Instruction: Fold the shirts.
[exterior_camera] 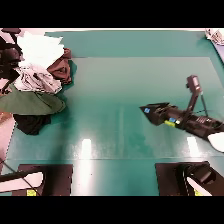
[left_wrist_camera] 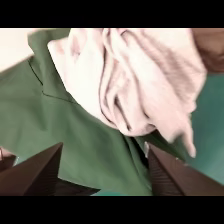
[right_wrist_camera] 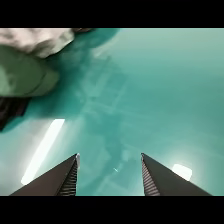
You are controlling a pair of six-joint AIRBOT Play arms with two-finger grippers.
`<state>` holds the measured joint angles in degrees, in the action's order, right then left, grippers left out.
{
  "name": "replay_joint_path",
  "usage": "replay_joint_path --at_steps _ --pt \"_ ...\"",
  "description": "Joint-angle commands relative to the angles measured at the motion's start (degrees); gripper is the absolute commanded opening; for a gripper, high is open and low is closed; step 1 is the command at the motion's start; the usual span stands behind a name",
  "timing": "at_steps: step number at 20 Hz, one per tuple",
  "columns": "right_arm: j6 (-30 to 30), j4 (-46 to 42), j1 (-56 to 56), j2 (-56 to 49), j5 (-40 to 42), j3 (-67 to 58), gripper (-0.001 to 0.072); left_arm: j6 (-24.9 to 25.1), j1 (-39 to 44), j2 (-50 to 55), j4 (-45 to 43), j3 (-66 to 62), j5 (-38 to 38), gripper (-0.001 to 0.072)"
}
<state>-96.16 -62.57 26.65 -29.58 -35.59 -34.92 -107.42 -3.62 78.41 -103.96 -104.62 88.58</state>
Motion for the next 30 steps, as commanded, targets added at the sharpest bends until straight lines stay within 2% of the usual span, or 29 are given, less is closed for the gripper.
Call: replay_joint_path --at_steps 1,3,6,7,9,17,18,19,21,24,26,30 --pt "-0.24 0.04 -11.23 0.04 -13.18 -5.14 0.0462 4.00 -7.04 6.43 8.61 -4.48 -3.43 0.0625" --pt "-0.20 0.09 -17.73 0.04 -19.47 -6.08 0.0485 4.46 -9.40 6.97 10.23 -4.48 -6.80 0.0599" --pt "2.54 1.75 -24.24 0.04 -24.76 -6.03 0.0485 10.80 -12.87 9.92 14.62 -4.42 -5.88 0.0598" --pt "3.87 3.17 -25.35 0.04 -24.92 -6.03 0.0485 12.55 -13.88 10.80 17.33 -4.37 -6.01 0.0598" --pt "4.59 4.66 -26.29 0.04 -24.37 -6.03 0.0485 13.03 -15.52 12.79 21.46 -4.24 -6.86 0.0598" --pt "4.57 5.92 -26.25 0.04 -24.44 -5.99 0.0484 14.69 -16.09 18.53 25.59 -4.00 -11.23 0.0595" --pt "4.57 6.03 -26.25 0.04 -24.44 -5.99 0.0484 14.67 -16.09 18.62 25.62 -4.00 -12.33 0.0395" --pt "4.57 5.99 -26.25 0.04 -24.41 -5.99 0.0482 14.71 -16.06 18.60 25.66 -4.04 -13.18 0.0042" --pt "4.55 6.03 -26.25 0.04 -24.46 -5.90 0.0475 14.62 -16.06 18.53 26.47 -5.07 -12.61 0.0027" --pt "4.15 7.15 -26.25 0.04 -24.37 -3.48 0.0474 6.49 -16.06 17.14 27.58 -9.25 -8.85 0.0027" --pt "4.20 9.64 -26.23 0.04 -23.47 -1.53 0.0474 1.86 -15.32 12.48 30.58 -9.66 -12.17 0.0026" --pt "5.84 10.43 -26.14 0.04 -12.39 -1.75 0.0473 1.14 -10.58 -0.07 34.21 -9.66 -18.51 0.0026"
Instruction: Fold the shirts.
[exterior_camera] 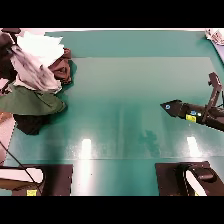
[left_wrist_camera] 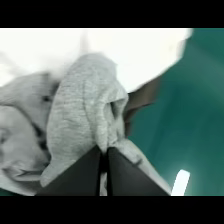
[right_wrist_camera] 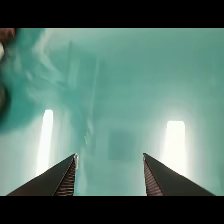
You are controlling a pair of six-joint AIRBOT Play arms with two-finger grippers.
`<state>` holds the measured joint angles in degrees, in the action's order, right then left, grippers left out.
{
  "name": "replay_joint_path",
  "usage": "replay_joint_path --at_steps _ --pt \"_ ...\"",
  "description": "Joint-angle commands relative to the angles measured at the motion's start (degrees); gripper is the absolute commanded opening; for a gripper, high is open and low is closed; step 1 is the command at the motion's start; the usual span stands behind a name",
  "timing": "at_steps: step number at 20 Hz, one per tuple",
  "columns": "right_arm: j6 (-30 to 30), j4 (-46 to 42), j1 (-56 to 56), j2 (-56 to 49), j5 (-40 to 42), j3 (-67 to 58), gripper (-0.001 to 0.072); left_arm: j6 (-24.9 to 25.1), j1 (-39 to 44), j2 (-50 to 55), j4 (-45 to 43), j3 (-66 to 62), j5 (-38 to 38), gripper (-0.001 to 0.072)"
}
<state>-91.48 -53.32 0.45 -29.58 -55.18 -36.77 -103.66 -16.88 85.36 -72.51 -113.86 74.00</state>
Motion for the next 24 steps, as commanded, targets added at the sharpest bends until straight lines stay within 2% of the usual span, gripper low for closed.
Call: replay_joint_path --at_steps 1,3,5,8,10,11,14,16,19,21,24 --pt "3.06 1.16 0.07 0.04 9.05 -1.16 0.0472 -2.64 5.03 -10.51 3.30 -0.39 -5.03 0.0026" --pt "8.55 0.59 -0.09 -0.35 10.14 -4.61 0.0471 -4.76 10.84 -16.24 6.03 -0.42 -9.79 0.0026" --pt "11.72 0.59 -2.45 -2.45 9.38 -9.07 0.0471 -7.93 18.64 -19.87 12.22 -0.42 -18.49 0.0025" --pt "11.41 0.92 -10.23 -6.54 9.44 -16.41 0.0471 -8.63 33.77 -20.74 18.51 -0.90 -32.68 0.0025" --pt "9.90 1.29 -13.60 -9.22 10.58 -21.53 0.0471 -8.57 43.47 -18.73 17.86 -0.87 -40.17 0.0025" --pt "9.90 1.22 -14.16 -10.40 10.86 -23.91 0.0471 -8.59 47.32 -17.07 16.46 -0.87 -41.57 0.0025" --pt "10.05 -1.03 -14.21 -13.44 10.69 -31.67 0.0471 -8.68 53.02 -10.62 15.54 -0.87 -35.06 0.0026" --pt "10.03 -6.38 -14.21 -14.27 8.72 -36.83 0.0471 -8.83 54.38 -6.19 14.58 -0.81 -23.47 0.0026" --pt "9.05 -15.50 -13.68 -13.22 5.18 -40.89 0.0472 -10.51 56.70 -2.32 4.28 1.97 -9.99 0.0026" --pt "7.48 -19.04 -12.11 -11.08 3.23 -40.96 0.0471 -11.56 58.16 -1.49 0.81 6.93 -7.91 0.0026" --pt "7.41 -21.42 -8.81 -9.31 -1.55 -40.96 0.0471 -11.56 58.66 -1.44 0.42 15.69 -8.61 0.0026"
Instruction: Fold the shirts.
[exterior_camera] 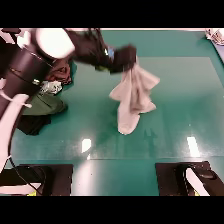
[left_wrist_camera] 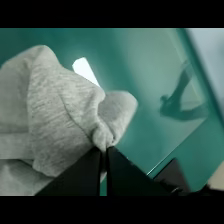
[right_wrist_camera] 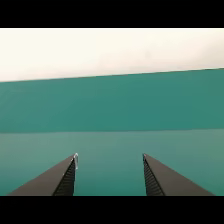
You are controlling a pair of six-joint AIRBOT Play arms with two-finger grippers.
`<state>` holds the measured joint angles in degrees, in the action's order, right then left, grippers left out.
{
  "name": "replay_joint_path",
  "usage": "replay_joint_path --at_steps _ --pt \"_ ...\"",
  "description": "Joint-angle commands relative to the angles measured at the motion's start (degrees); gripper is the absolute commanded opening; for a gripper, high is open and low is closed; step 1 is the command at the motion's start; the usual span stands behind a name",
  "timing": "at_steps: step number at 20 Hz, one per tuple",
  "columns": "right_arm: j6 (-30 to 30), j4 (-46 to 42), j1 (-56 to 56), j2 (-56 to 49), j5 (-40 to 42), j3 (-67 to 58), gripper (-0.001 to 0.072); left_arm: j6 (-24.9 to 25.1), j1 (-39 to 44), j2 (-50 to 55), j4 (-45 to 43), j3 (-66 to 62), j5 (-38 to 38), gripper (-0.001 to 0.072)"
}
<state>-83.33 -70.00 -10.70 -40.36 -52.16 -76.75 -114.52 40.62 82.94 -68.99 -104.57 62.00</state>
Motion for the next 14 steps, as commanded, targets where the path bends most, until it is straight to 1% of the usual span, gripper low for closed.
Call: replay_joint_path --at_steps 1,3,5,7,8,10,14 --pt "-0.76 -5.62 3.61 1.57 -6.21 -0.98 0.0471 -0.70 1.16 0.98 -3.58 8.96 3.30 0.0026" --pt "-1.09 -7.23 6.62 1.55 -9.51 -0.70 0.0471 -0.72 1.16 0.98 -5.68 12.44 3.19 0.0026" --pt "-1.68 -8.20 9.18 1.62 -11.47 1.75 0.0472 -2.23 1.11 0.98 -10.45 13.57 4.57 0.0026" --pt "-1.73 -8.11 10.40 2.75 -14.08 6.71 0.0471 -7.23 1.11 0.74 -17.90 13.57 8.02 0.0027" --pt "-1.86 -8.04 10.40 3.69 -15.28 9.92 0.0471 -10.71 1.11 0.42 -22.82 13.57 10.10 0.0027" --pt "-3.32 -8.15 10.36 6.40 -16.94 16.79 0.0472 -16.09 1.11 -0.90 -31.41 13.57 12.85 0.0026" --pt "-5.18 -7.54 10.14 12.81 -17.03 29.44 0.0471 -24.87 1.09 -5.40 -43.56 13.55 13.44 0.0026"
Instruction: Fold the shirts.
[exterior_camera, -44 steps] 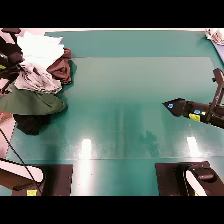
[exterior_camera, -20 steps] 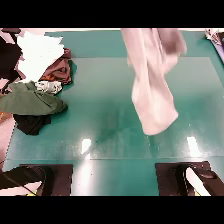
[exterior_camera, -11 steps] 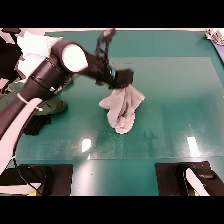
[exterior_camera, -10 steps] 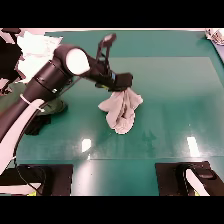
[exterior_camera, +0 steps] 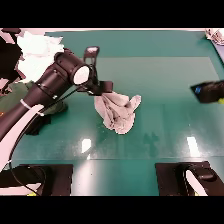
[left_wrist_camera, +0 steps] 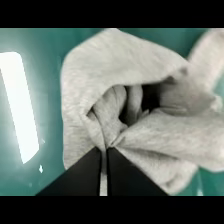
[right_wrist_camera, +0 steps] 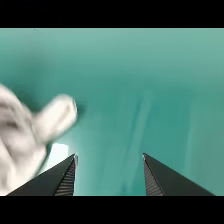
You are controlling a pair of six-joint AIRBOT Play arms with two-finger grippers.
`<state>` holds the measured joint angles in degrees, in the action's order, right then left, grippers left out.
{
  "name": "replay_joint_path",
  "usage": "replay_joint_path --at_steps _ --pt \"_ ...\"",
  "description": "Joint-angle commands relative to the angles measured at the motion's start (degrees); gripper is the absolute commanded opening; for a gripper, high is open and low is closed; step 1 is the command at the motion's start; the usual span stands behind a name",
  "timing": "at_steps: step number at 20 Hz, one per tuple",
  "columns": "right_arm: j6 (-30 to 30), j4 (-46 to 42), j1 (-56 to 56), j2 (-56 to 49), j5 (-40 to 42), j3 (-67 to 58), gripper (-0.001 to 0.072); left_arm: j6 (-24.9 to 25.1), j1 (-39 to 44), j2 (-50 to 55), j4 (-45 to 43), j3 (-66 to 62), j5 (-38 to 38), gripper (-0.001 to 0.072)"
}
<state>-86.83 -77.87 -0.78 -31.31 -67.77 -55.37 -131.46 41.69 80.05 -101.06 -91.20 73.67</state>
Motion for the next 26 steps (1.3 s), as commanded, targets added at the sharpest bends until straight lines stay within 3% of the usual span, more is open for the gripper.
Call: replay_joint_path --at_steps 1,4,7,9,10,12,15,17,18,21,24,26 --pt "-2.75 0.61 0.22 5.09 -1.40 10.64 0.0471 -9.11 0.02 -3.04 -13.20 0.20 1.79 0.0026" --pt "-2.93 6.95 0.22 7.15 -1.38 17.20 0.0472 -10.38 0.02 -2.89 -14.69 1.46 3.82 0.0027" --pt "-2.86 14.73 0.22 7.23 -0.83 23.06 0.0472 -17.29 0.02 -2.93 -18.67 5.90 8.79 0.0027" --pt "-2.89 17.16 0.22 7.23 -0.52 25.79 0.0472 -18.56 0.02 -2.93 -20.68 8.85 10.88 0.0027" --pt "-2.89 18.58 0.22 7.23 -0.02 26.91 0.0471 -18.86 -0.09 -2.93 -21.68 10.43 10.80 0.0027" --pt "-2.84 21.57 0.24 7.23 0.83 28.55 0.0471 -24.15 -0.11 -2.91 -25.22 12.94 10.54 0.0027" --pt "-2.82 24.50 0.24 7.23 1.79 30.27 0.0472 -26.21 -4.00 -2.51 -24.96 14.36 2.75 0.0039" --pt "-2.82 24.92 0.22 7.23 1.79 31.56 0.0471 -26.14 -8.92 -1.70 -24.61 14.36 2.49 0.0506" --pt "-2.80 25.64 0.22 7.23 1.79 32.46 0.0472 -25.38 -11.91 -1.42 -23.65 14.38 3.61 0.0600" --pt "-2.80 25.90 0.24 7.23 2.51 34.88 0.0471 -15.30 -21.46 -1.73 -16.72 14.34 3.80 0.0627" --pt "-1.57 28.35 0.24 7.17 7.50 36.02 0.0472 -0.22 -24.65 -4.11 -10.60 14.36 -0.26 0.0625" --pt "2.43 34.12 0.24 5.40 11.47 36.54 0.0472 11.91 -24.65 -6.27 -2.05 14.29 -4.15 0.0597"
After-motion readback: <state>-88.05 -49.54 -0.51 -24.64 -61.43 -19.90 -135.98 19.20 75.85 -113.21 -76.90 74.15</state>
